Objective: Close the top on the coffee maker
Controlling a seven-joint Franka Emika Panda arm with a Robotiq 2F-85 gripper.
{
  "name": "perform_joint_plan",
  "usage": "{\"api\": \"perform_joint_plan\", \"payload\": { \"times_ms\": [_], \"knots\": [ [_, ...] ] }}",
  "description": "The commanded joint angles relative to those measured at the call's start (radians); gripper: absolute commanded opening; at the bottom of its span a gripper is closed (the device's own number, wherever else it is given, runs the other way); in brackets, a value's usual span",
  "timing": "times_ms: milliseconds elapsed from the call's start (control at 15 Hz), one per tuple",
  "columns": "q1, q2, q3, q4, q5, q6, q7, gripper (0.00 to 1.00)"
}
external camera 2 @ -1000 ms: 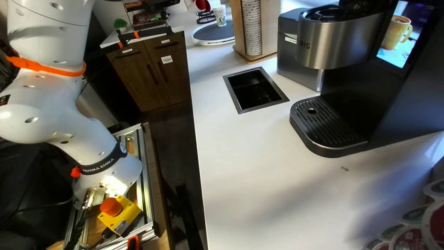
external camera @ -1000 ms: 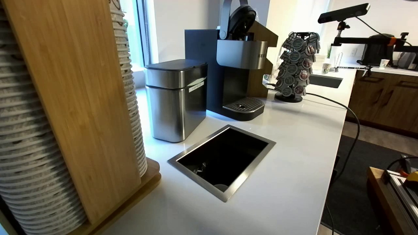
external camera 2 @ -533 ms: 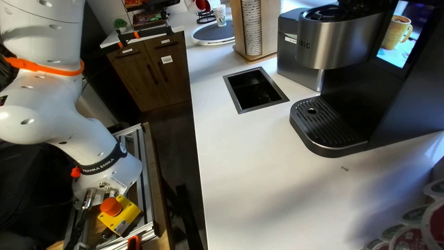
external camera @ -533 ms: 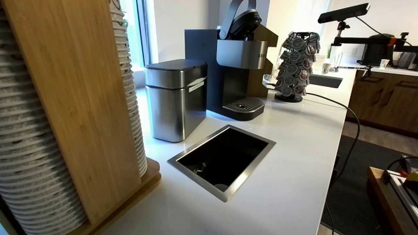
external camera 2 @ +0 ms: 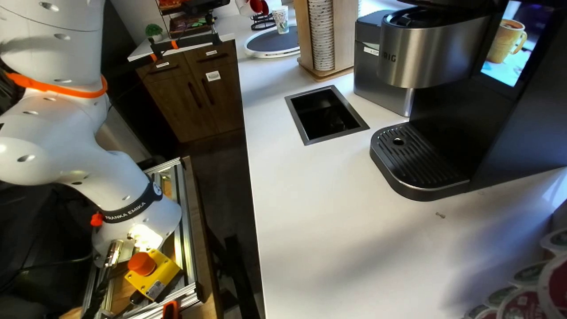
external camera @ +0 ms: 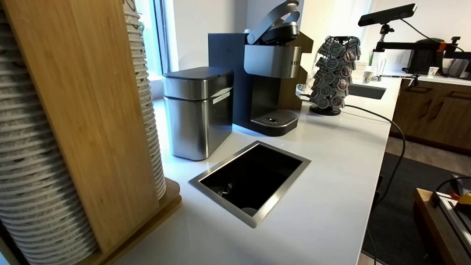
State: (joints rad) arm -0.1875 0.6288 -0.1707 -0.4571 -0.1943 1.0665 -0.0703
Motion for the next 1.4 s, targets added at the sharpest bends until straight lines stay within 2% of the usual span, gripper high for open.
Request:
{"api": "perform_joint_plan", "payload": {
  "times_ms": [0, 333, 600, 800, 1200, 1333],
  "knots": [
    [-0.048, 0.009, 0.029, 0.002, 0.066, -0.108, 0.039, 0.00],
    [-0.096, 0.041, 0.044, 0.010, 0.119, -0.202, 0.068, 0.00],
    [-0.123, 0.059, 0.057, 0.020, 0.158, -0.232, 0.085, 0.00],
    [-0.132, 0.070, 0.063, 0.022, 0.174, -0.240, 0.096, 0.00],
    [-0.120, 0.102, 0.045, 0.020, 0.134, -0.241, 0.078, 0.00],
    [-0.127, 0.098, 0.059, 0.027, 0.165, -0.241, 0.101, 0.00]
  ]
}}
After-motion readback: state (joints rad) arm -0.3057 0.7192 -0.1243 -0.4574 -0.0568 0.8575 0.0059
